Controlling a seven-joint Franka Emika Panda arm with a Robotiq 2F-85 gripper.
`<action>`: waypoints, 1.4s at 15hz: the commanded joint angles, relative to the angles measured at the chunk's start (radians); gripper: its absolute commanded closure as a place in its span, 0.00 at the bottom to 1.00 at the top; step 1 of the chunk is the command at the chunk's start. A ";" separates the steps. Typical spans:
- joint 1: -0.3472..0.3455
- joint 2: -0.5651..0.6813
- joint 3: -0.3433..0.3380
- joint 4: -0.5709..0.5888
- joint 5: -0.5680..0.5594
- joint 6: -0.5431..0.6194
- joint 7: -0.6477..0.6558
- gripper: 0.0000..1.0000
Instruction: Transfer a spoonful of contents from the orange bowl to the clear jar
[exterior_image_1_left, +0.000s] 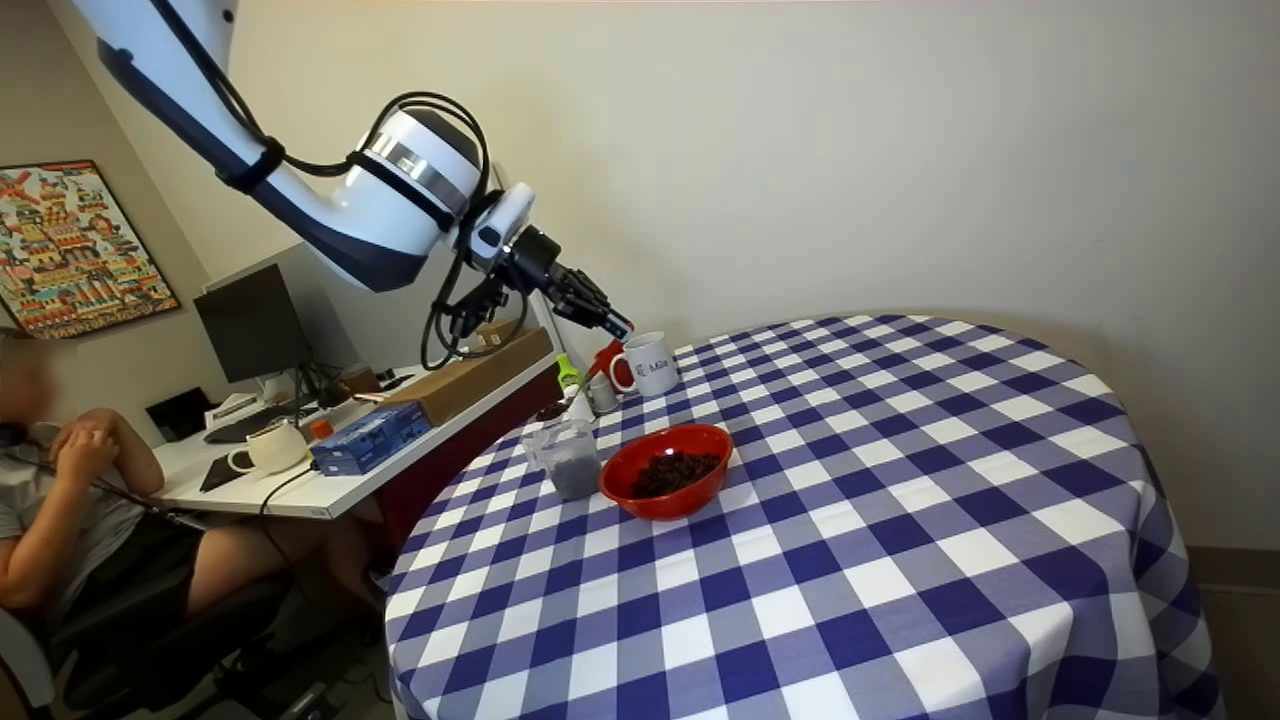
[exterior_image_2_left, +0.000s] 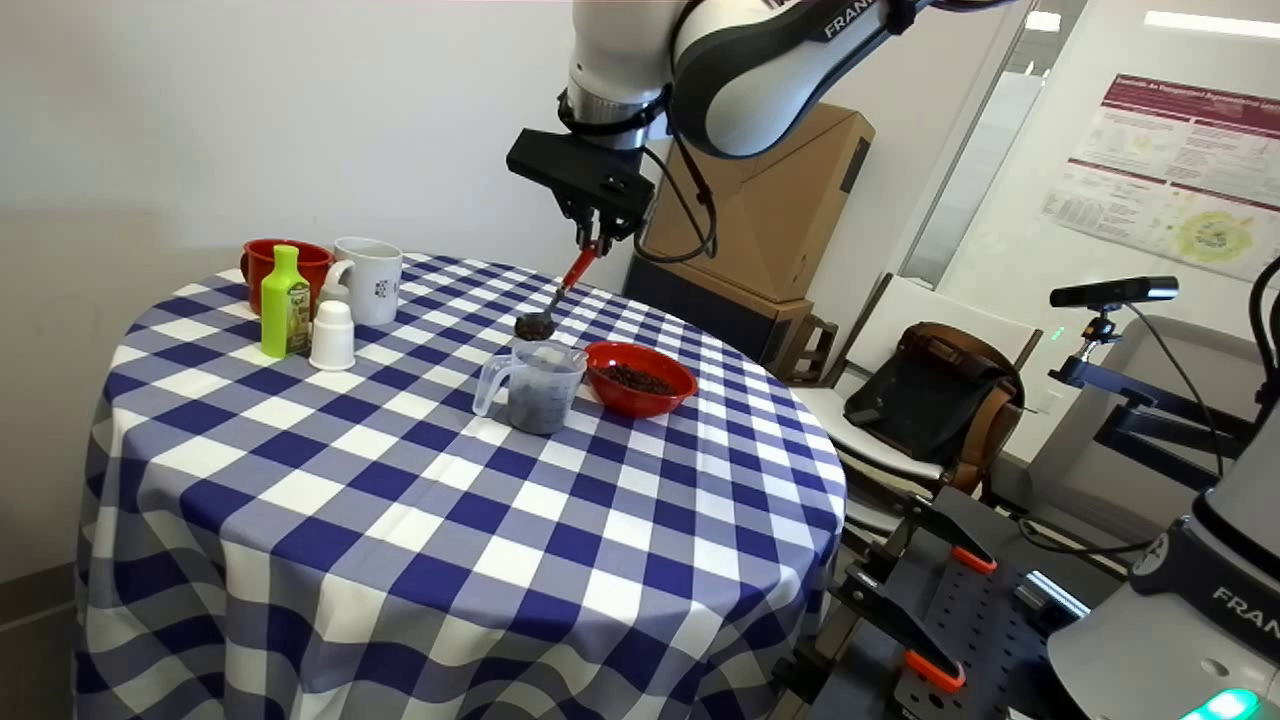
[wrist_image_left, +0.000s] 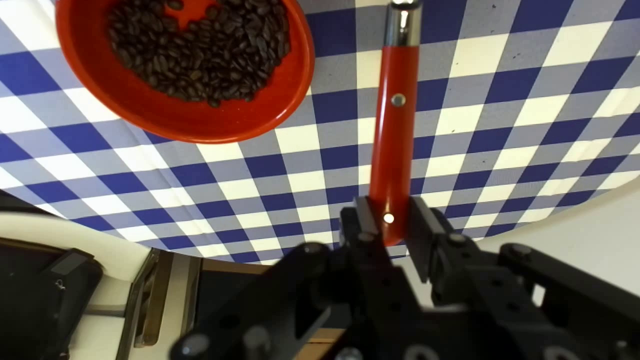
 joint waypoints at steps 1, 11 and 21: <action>0.000 -0.007 0.011 0.008 -0.049 -0.024 0.022 0.95; 0.002 -0.015 0.049 -0.002 -0.179 -0.036 0.051 0.95; -0.008 -0.022 0.060 -0.005 -0.274 -0.054 0.077 0.95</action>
